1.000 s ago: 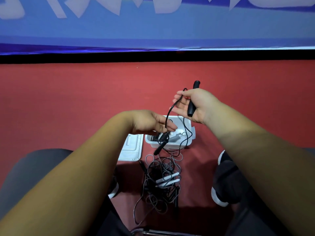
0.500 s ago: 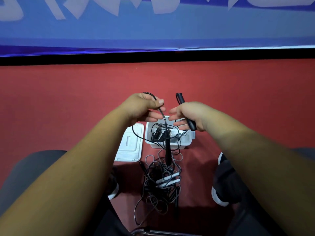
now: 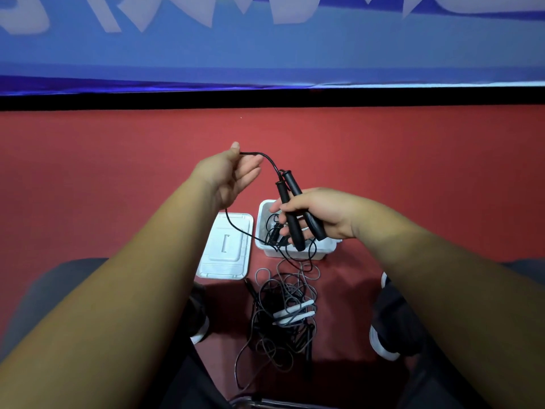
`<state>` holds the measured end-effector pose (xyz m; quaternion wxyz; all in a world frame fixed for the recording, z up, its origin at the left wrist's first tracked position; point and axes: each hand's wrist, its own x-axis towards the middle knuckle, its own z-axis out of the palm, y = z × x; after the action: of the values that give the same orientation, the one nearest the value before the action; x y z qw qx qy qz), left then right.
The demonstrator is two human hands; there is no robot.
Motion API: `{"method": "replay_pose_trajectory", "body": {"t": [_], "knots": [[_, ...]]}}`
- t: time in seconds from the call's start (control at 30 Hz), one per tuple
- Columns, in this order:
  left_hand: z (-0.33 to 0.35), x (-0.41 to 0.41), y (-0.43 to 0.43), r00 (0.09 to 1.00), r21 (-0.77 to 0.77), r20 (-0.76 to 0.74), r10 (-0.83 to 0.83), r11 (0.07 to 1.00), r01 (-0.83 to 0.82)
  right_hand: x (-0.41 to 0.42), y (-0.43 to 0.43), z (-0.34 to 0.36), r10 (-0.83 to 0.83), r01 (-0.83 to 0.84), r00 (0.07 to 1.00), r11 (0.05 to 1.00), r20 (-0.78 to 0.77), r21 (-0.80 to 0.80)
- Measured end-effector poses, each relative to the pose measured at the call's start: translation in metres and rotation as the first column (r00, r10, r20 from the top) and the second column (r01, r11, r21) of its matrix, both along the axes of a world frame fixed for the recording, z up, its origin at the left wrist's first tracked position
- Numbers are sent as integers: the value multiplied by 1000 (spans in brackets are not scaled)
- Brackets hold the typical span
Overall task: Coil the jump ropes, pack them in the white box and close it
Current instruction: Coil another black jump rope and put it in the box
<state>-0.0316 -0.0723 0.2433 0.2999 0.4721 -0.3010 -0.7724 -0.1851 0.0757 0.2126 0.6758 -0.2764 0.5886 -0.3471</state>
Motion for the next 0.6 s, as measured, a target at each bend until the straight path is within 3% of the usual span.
{"method": "replay_pose_trajectory", "body": {"t": [0.07, 0.17, 0.23, 0.3, 0.43, 0.6], "knots": [[0, 1, -2, 996, 27, 57, -69, 997, 68, 1, 0, 3, -9, 9, 1000, 1000, 17, -29], [5, 2, 6, 911, 14, 330, -248, 966, 258, -1, 0, 5, -21, 22, 1000, 997, 3, -79], [6, 3, 13, 789, -109, 551, -272, 914, 391, -3, 0, 5, -66, 65, 998, 993, -10, -99], [4, 3, 14, 710, -304, 666, -231, 785, 540, -4, 0, 6, -93, 93, 996, 991, 7, -97], [-4, 0, 9, 684, -499, 668, -293, 504, 704, -5, 1, 7, -62, 64, 998, 993, 26, -94], [-5, -5, 16, 693, -567, 611, -381, 400, 720, -2, 5, 12, -3, 7, 999, 997, 52, -72]]}}
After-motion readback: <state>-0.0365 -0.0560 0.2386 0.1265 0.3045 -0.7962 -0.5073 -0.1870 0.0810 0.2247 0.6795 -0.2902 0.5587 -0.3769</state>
